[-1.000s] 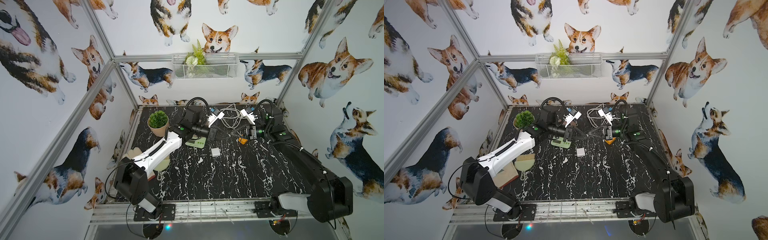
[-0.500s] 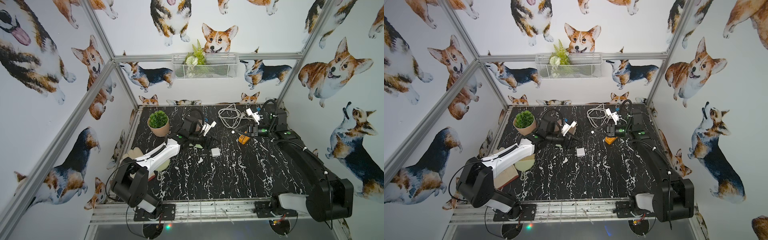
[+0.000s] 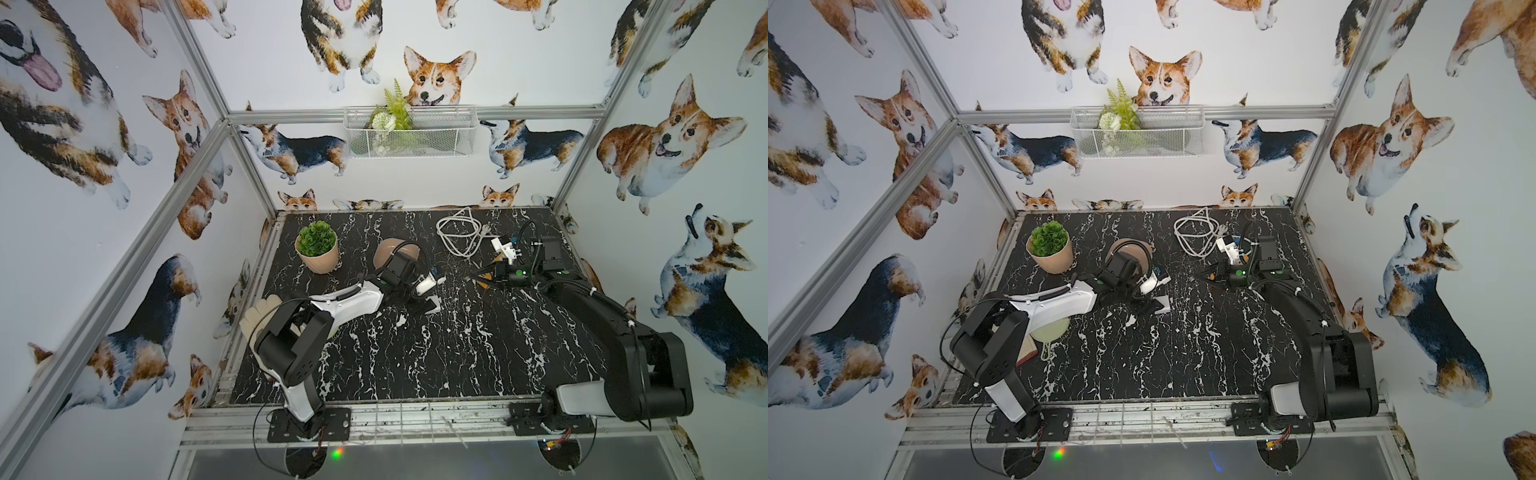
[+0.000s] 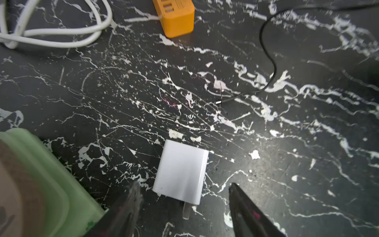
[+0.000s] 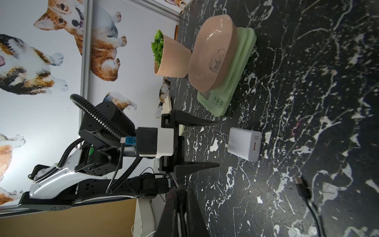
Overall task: Charge the electronic scale
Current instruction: Pick up the plug from the center of the board.
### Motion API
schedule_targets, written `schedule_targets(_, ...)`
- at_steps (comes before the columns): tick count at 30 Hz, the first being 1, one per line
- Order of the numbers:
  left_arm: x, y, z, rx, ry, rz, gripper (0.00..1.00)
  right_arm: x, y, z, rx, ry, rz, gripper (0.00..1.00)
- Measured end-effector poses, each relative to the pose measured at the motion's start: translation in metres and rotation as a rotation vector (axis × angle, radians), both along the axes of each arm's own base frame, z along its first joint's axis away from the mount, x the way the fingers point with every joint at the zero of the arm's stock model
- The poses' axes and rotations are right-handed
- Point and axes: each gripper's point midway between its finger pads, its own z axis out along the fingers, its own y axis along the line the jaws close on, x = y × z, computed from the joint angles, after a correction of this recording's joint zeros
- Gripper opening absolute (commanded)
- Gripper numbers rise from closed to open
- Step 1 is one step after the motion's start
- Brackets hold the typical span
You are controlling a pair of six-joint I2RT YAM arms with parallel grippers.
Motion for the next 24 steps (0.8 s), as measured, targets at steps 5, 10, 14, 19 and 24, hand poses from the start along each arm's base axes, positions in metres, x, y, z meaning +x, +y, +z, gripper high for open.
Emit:
schedule_targets(5, 0.003, -0.001, -0.016, 0.078, -0.048, -0.061, 0.81, 0.003, 0.003, -0.021, -0.019, 0.048, 0.0, 0.0)
schedule_targets(10, 0.008, -0.007, -0.021, 0.117, -0.065, -0.122, 0.81, 0.004, 0.005, -0.026, -0.023, 0.042, 0.005, 0.0)
schedule_targets(14, 0.01, -0.009, -0.027, 0.146, -0.049, -0.149, 0.81, 0.005, 0.005, -0.027, -0.022, 0.035, 0.005, 0.0)
schedule_targets(19, 0.011, -0.012, -0.032, 0.171, -0.02, -0.169, 0.8, 0.007, 0.005, -0.025, -0.019, 0.024, 0.007, 0.0)
schedule_targets(24, 0.013, -0.013, -0.037, 0.199, 0.018, -0.174, 0.78, 0.007, 0.006, -0.026, -0.018, 0.025, 0.008, 0.0)
